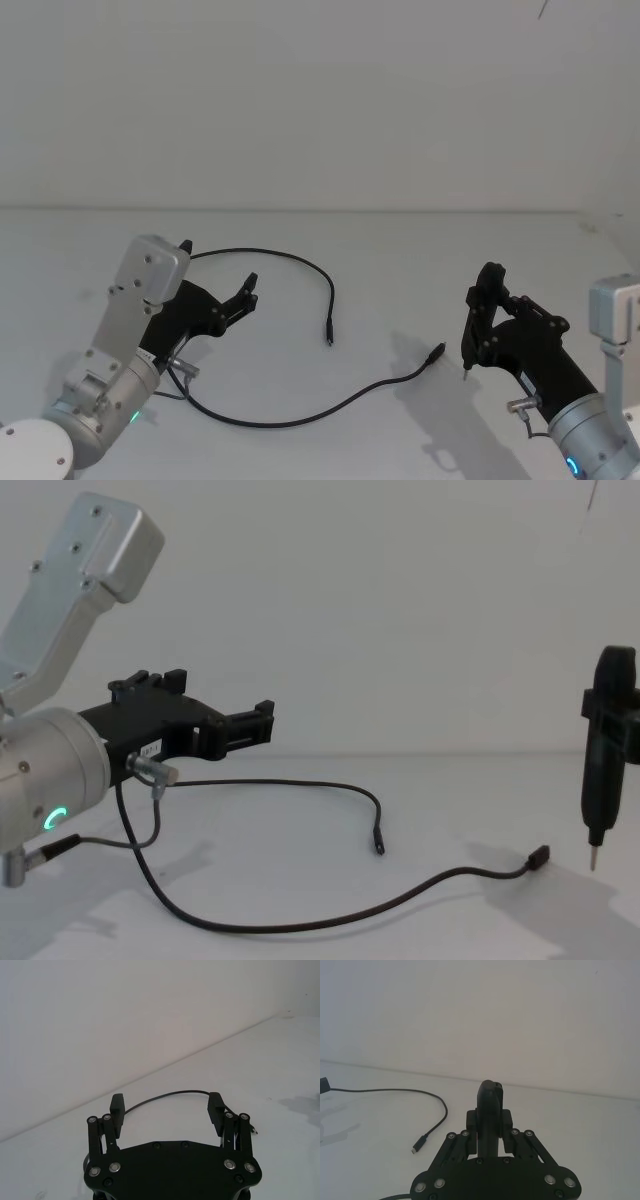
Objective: Pick up the data cable with the one hand.
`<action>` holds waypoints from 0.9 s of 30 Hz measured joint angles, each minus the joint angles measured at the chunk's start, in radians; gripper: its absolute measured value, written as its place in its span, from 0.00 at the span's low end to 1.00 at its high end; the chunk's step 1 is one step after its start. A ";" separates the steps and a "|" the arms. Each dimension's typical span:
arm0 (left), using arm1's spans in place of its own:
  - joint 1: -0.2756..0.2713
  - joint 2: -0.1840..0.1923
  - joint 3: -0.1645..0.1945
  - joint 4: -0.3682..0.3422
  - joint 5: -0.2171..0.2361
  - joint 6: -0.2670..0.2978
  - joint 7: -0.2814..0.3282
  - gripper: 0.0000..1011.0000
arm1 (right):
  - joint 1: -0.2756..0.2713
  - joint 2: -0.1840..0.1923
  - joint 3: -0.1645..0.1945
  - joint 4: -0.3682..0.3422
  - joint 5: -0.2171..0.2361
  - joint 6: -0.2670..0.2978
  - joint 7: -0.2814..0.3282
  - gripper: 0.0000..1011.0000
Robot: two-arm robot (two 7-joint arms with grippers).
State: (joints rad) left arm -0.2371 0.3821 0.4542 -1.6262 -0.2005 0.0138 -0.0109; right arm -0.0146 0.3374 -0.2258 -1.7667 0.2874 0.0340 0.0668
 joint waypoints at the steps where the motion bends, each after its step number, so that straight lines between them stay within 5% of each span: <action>1: 0.000 0.000 0.000 0.000 0.000 0.000 0.000 0.99 | 0.000 0.000 0.000 0.000 0.000 0.000 0.000 0.28; 18: 0.000 0.001 0.000 0.000 0.000 0.001 -0.005 0.99 | 0.000 0.000 0.000 0.000 0.000 0.000 0.000 0.28; 27: -0.003 0.027 0.004 -0.026 -0.016 0.016 -0.069 0.99 | 0.000 0.000 0.000 0.000 0.000 0.000 0.000 0.28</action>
State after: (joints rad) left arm -0.2405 0.4093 0.4585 -1.6518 -0.2167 0.0302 -0.0798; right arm -0.0146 0.3374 -0.2258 -1.7667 0.2874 0.0341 0.0668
